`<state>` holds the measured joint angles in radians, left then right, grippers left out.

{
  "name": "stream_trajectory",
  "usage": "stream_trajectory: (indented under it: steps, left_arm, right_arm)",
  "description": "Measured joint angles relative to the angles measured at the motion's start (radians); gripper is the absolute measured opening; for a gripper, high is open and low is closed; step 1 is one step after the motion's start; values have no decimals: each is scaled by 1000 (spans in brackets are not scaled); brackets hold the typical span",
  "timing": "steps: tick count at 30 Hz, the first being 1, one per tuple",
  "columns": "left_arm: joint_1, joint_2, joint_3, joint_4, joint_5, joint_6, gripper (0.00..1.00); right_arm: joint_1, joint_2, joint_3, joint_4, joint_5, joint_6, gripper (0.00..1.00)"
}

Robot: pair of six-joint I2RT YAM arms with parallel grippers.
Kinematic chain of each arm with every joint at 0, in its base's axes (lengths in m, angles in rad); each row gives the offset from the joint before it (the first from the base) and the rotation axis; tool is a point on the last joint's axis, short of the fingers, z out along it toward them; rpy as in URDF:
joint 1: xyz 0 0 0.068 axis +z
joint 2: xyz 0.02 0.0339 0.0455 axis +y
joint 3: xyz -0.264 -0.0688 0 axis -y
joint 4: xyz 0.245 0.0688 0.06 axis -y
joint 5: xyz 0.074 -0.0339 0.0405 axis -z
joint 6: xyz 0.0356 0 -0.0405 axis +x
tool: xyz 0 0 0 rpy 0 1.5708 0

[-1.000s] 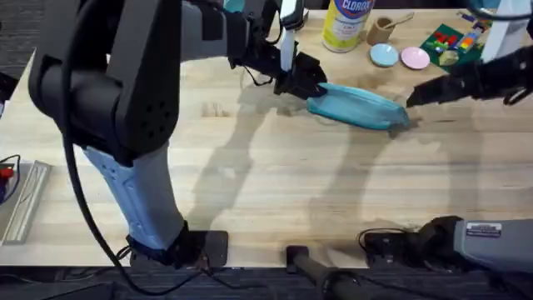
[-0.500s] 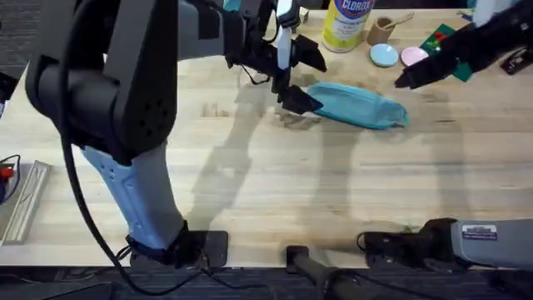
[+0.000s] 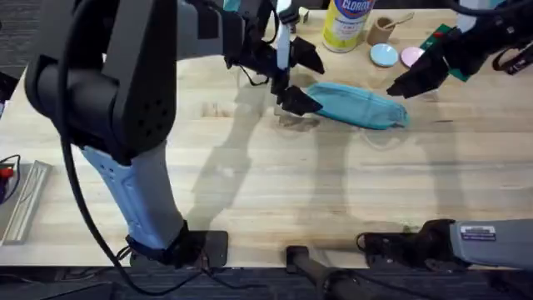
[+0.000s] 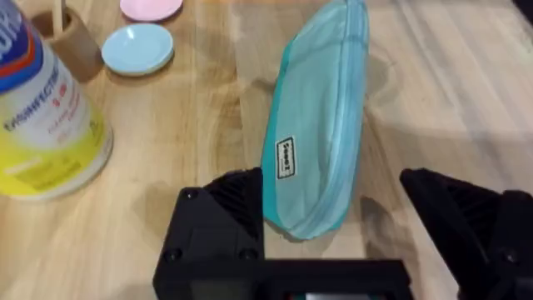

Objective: Unzip the bag, pick up the pens from the table one at a time and place them inside, then zip the bag closed.

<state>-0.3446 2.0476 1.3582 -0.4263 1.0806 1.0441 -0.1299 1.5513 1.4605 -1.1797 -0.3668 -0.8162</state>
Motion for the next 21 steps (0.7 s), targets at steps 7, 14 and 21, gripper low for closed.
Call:
stream_trajectory:
  steps: [7, 14, 21]
  left_arm:
    - [33, 0, 0, 0, 0, -199, 995]
    - [75, -13, 0, -1, -1, -377, 995]
    - [106, -119, 0, -75, -28, -537, 995]
  right_arm:
    - [0, -14, 3, 3, 0, -4, 997]
    - [0, -28, 10, 3, 0, -7, 996]
    - [0, -28, 10, 2, 0, -8, 997]
